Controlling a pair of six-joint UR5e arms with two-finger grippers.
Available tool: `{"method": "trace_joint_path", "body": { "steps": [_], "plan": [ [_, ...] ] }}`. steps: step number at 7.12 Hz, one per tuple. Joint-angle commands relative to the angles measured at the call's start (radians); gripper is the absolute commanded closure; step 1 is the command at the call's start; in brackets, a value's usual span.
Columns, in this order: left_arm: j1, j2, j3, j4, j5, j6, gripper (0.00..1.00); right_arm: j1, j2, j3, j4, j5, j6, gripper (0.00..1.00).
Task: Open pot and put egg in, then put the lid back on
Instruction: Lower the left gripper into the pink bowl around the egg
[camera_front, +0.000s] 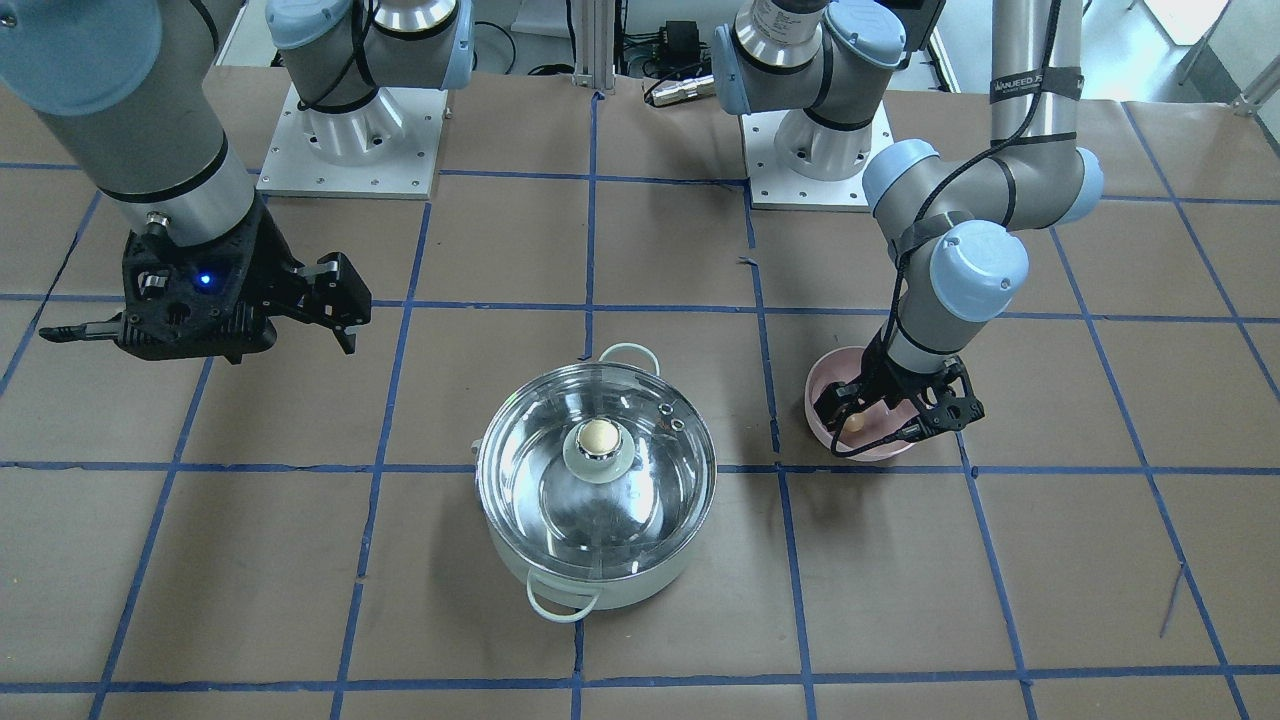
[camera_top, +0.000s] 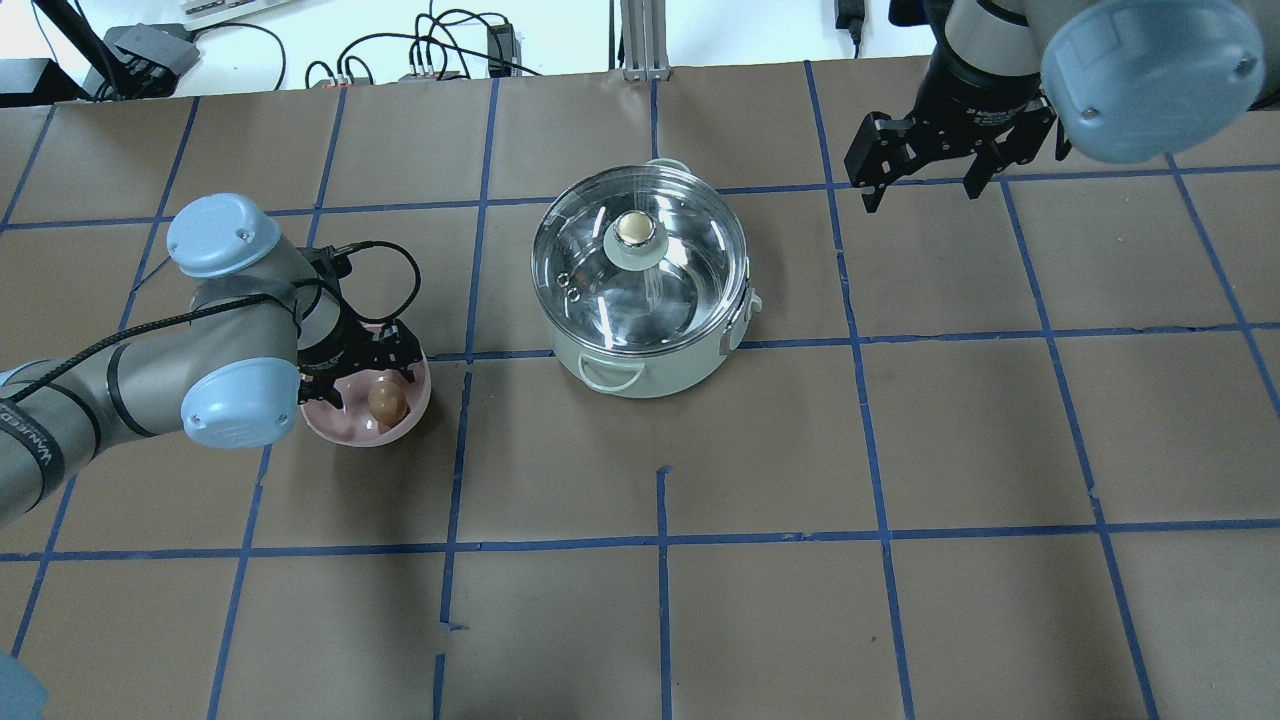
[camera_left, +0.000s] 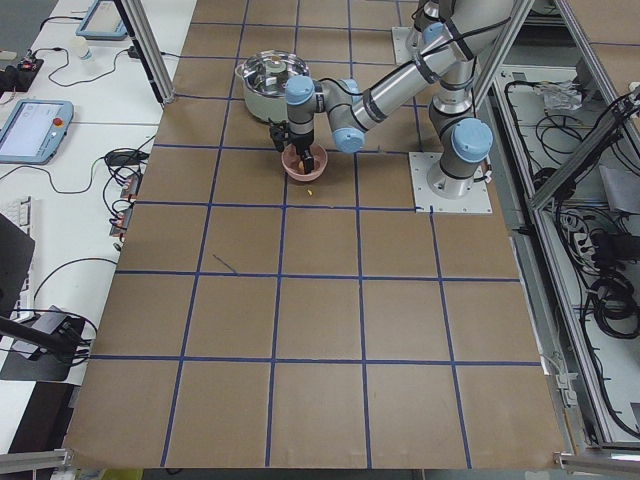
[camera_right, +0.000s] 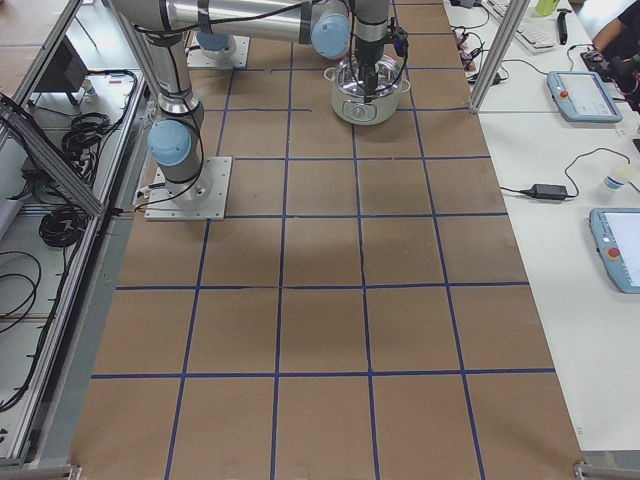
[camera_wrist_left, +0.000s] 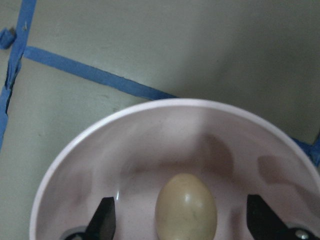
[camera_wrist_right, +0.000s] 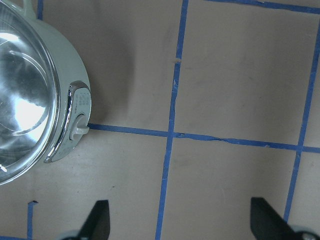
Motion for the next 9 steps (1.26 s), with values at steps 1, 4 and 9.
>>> {"method": "trace_joint_path", "body": {
  "steps": [1,4,9],
  "plan": [
    [0.000,-0.024,0.001,0.031,0.006,0.001,0.16,0.000,0.000,0.000,0.001,-0.002,-0.001,0.00],
    [0.000,-0.030,0.001,0.029,0.003,0.003,0.18,0.000,0.000,0.002,0.001,-0.002,-0.001,0.00],
    [0.000,-0.030,0.002,0.029,0.007,0.003,0.32,-0.012,0.000,0.002,0.003,0.003,-0.001,0.00]
  ]
}}
